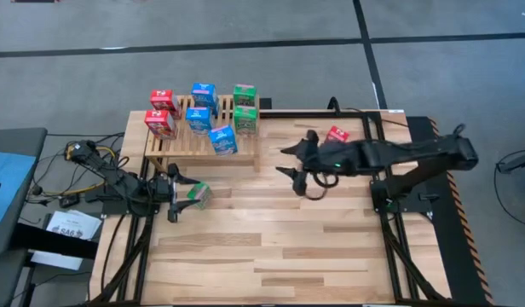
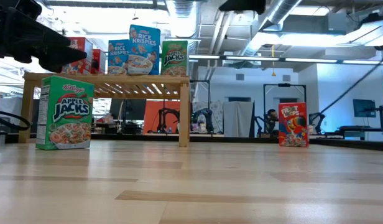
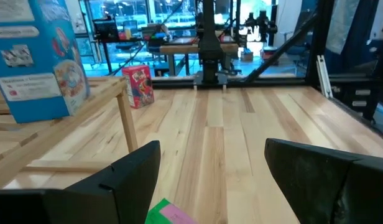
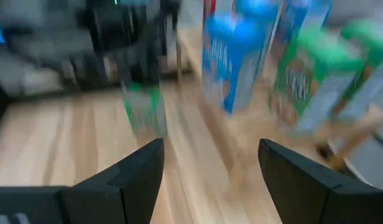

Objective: Stack cereal on shelf
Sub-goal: Put the blue cereal box on the shelf aligned with the blue cereal boxes

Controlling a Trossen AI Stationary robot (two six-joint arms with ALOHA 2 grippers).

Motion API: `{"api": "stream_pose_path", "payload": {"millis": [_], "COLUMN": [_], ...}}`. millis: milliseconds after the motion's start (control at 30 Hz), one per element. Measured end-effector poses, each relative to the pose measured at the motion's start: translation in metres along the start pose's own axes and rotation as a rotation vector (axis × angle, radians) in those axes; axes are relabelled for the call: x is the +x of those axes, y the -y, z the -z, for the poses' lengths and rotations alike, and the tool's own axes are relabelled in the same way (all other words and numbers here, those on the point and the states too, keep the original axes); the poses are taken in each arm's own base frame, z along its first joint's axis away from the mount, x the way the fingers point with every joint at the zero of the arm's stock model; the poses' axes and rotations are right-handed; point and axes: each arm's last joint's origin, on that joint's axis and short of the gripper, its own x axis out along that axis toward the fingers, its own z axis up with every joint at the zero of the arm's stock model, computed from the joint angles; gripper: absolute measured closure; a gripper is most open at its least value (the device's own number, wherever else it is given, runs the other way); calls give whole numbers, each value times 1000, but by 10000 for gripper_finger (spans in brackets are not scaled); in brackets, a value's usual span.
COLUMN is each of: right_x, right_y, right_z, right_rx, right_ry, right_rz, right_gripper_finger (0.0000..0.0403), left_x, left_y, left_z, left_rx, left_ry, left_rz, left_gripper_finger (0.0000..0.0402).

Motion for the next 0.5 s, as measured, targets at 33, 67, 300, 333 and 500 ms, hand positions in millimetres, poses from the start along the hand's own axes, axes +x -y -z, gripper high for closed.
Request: {"api": "stream_pose_path", "payload": {"millis": [33,67,300,333,500], "right_x": [-1,0,34,41,71], "right_y": [0,1,6,6,2], "right_z": [6,16,59,63,73], "right_rx": [26,42,114,113,113], "right_ry": [71,112,285,280,349], "right_rz": [-11,-17,-14,-7,-31], "right_gripper_finger": [117,117,117,117,117], "left_x": [0,0,0,1,1], "left_y": [0,0,1,1,1], "left_z": [0,0,1,1,1], "left_rx": [2,0,11,9,12], "left_ry": [-2,0,-11,-10,-13], "left_rz": [3,2,5,-1,1], "left_gripper_finger": [121,121,121,121,121]}}
